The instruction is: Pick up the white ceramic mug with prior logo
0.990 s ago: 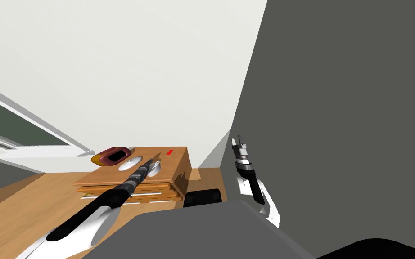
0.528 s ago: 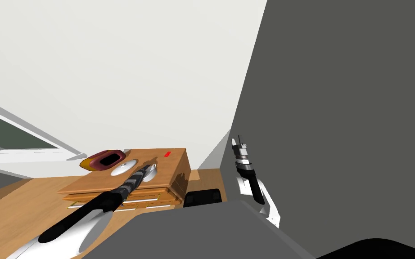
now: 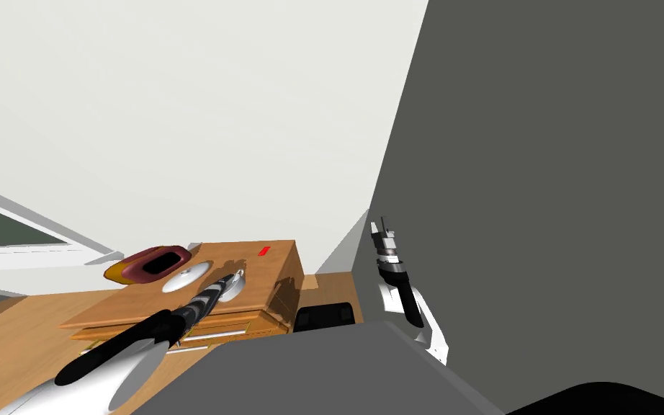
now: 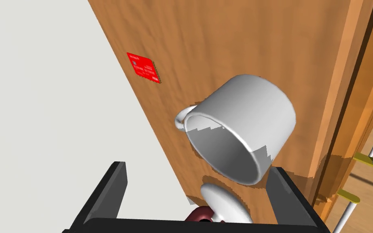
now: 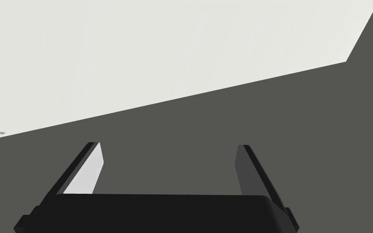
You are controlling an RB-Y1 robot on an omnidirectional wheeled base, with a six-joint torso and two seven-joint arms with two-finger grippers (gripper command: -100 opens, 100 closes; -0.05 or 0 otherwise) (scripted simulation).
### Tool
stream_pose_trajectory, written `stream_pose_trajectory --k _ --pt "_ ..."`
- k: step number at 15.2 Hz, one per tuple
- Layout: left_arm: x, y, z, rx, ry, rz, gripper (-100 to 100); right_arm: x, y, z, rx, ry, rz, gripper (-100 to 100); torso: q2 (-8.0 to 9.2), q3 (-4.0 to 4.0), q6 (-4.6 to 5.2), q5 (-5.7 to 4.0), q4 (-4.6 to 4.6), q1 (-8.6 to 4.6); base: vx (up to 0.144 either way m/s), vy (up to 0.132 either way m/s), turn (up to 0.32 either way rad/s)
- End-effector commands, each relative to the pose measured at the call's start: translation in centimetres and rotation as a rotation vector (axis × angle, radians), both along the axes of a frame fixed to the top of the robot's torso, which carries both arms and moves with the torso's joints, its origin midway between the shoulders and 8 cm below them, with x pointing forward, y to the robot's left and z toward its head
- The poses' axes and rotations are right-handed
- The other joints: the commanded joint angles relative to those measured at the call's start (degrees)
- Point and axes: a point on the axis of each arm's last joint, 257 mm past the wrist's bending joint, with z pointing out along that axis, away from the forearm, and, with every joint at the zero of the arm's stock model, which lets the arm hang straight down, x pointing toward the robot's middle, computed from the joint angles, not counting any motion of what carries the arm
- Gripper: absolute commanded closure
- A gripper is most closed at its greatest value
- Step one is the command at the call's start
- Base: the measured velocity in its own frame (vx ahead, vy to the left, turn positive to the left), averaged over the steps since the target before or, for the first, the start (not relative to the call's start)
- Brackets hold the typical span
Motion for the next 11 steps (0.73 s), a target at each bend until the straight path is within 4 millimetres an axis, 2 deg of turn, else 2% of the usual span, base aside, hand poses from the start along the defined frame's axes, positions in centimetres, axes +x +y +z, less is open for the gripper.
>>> stream_pose_trajectory --k 1,3,4,6,7,9,11 --pt "-1.5 0.8 -0.9 -0.005 0.06 0.013 -100 0.0 0.0 0.0 0.0 0.0 0.0 0 0.0 0.0 0.0 0.0 0.0 0.0 0.063 -0.002 -0.034" --pt "-2.0 0.7 -1.3 -0.01 0.084 0.018 -100 0.0 0.0 0.0 0.0 0.0 0.0 0 -0.04 -0.02 0.01 0.0 -0.01 0.0 0.063 0.005 -0.025" --pt "-3.1 1.5 -1.9 -0.013 0.127 0.027 -100 0.0 0.0 0.0 0.0 0.0 0.0 0 -0.01 -0.01 0.0 0.0 0.0 0.0 0.06 0.015 -0.026" --pt "-3.5 1.4 -2.2 -0.018 0.146 0.031 -100 0.0 0.0 0.0 0.0 0.0 0.0 0 -0.02 -0.01 0.0 0.01 0.0 0.04 0.056 0.009 -0.024" --pt "-4.5 2.1 -2.6 -0.022 0.185 0.04 -100 0.0 0.0 0.0 0.0 0.0 0.0 0 0.01 0.01 0.0 0.0 0.0 0.02 0.065 0.004 -0.036" --pt "-4.9 2.1 -2.9 -0.027 0.206 0.044 -100 0.0 0.0 0.0 0.0 0.0 0.0 0 -0.03 -0.02 0.0 0.0 -0.01 0.01 0.061 0.005 -0.026" --pt "-6.4 2.6 -3.6 -0.036 0.262 0.055 -100 0.0 0.0 0.0 0.0 0.0 0.0 0 0.01 0.0 0.0 0.0 0.0 0.03 0.059 0.015 -0.032"
